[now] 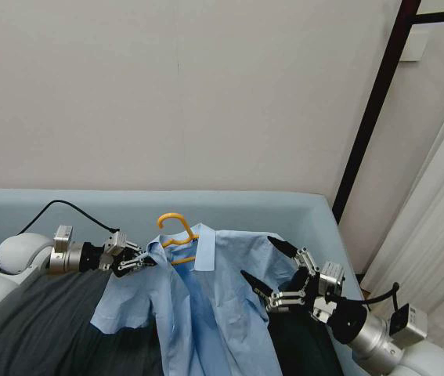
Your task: Pick up the clothes from the sofa and hang them on the clothes hanger.
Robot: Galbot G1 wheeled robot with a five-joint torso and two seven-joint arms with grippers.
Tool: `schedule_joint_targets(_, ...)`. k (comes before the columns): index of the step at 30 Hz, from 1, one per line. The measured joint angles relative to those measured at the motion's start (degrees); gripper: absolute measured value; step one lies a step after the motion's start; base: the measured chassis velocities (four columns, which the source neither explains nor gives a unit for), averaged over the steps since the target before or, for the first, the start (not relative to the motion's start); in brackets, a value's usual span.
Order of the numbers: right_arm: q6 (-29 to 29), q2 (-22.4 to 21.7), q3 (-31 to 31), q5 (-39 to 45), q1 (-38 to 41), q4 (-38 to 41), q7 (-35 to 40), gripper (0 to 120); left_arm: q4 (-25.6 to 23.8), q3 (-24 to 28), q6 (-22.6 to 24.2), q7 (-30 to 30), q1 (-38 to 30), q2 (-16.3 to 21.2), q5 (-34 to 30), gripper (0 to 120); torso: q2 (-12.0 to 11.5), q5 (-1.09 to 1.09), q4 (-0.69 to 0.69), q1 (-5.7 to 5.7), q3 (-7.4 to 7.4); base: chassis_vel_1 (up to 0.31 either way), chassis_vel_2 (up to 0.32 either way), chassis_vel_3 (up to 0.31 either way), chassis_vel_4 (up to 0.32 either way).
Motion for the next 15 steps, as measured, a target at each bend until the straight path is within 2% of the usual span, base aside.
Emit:
schedule_joint_targets(1,-0.4,-0.6,0.1,0.0,0.3,-0.2,-0.1,100,-0.2,0.0,0.0,0.2,0.1,0.2,0.0,2,0.0,0.0,0.0,0.0,0.0,0.0,0.0,0.0,0.0)
schedule_joint_targets(4,-3.9,-5.9,-0.3,2.1,4.3,-3.2,-2.1,100,-1.4,-0.6,0.0,1.6,1.0,1.6,0.4,2,0.0,0.0,0.0,0.0,0.0,0.0,0.0,0.0,0.0)
schedule_joint_targets(7,-4.7,-7.5,-0.9,3.2,6.1,-4.5,-3.3,100,-1.8,-0.7,0.0,2.0,1.2,2.0,0.6,2,0.0,0.0,0.01,0.0,0.0,0.0,0.0,0.0,0.0)
schedule_joint_targets(9,-6.1,-10.6,-1.8,5.8,9.1,-7.6,-8.3,100,-2.4,-0.8,0.0,2.5,1.2,2.6,0.8,2,0.0,0.0,0.01,0.0,0.0,0.0,0.0,0.0,0.0)
schedule_joint_targets(10,-6.1,-10.6,-1.8,5.8,9.1,-7.6,-8.3,100,-2.4,-0.8,0.0,2.5,1.2,2.6,0.8,2,0.0,0.0,0.01,0.0,0.0,0.0,0.0,0.0,0.0)
schedule_joint_targets(13,-7.6,-12.6,-2.5,6.5,10.8,-10.5,-16.1,100,-2.8,-0.2,-0.2,2.7,1.2,2.8,1.6,2,0.0,0.0,0.0,0.0,0.0,0.0,0.0,0.0,0.0)
schedule_joint_targets(15,-8.0,-12.9,-3.2,6.1,11.0,-11.1,-17.3,100,-3.0,0.1,-0.2,2.7,1.2,2.4,2.1,2,0.0,0.0,0.0,0.0,0.0,0.0,0.0,0.0,0.0)
